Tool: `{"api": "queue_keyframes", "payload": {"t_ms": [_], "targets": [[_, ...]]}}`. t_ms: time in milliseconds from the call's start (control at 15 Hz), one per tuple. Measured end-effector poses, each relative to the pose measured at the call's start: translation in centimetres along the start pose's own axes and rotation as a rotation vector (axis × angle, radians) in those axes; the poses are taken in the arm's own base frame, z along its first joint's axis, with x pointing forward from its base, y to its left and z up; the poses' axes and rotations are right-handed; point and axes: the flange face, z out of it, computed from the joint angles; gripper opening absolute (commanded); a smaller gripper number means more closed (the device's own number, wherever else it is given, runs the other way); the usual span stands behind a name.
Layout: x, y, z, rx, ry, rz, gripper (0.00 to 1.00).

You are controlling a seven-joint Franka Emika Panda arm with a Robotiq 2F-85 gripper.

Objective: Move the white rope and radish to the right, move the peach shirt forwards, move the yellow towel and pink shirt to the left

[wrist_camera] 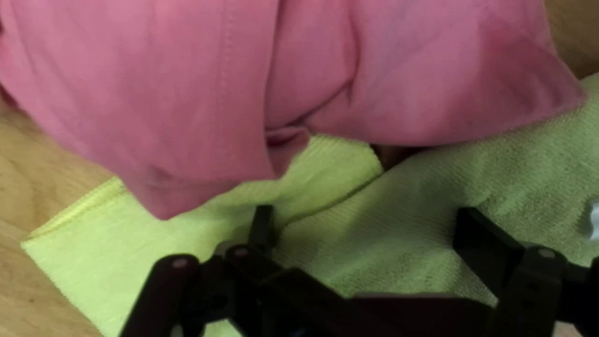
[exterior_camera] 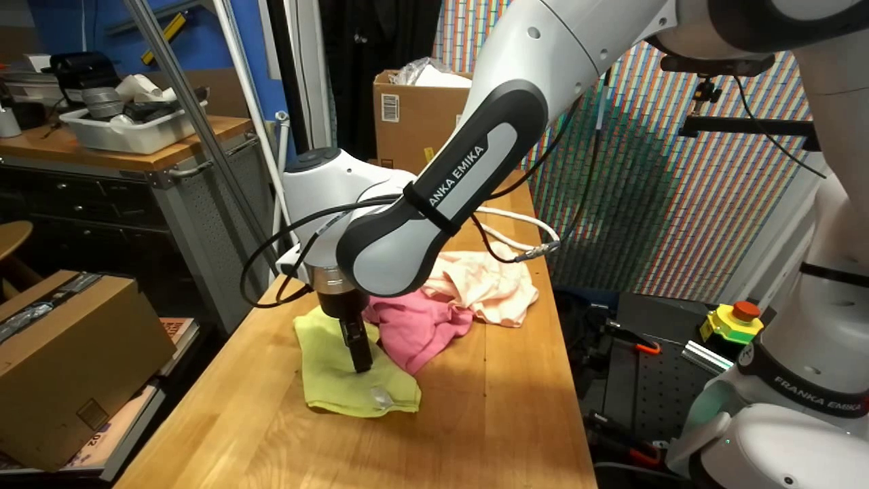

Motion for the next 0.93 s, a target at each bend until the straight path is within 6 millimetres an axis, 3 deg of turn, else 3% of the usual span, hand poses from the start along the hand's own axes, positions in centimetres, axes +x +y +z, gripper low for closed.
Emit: {"api": "queue_keyframes", "payload": {"t_ms": [333, 933], "targets": [[0.7, -0.5, 0.0, -0.008, 0.025, -0.003, 1.00], [4.2, -2.2, -0.3, -0.036, 0.122, 0.035, 1.00]]}}
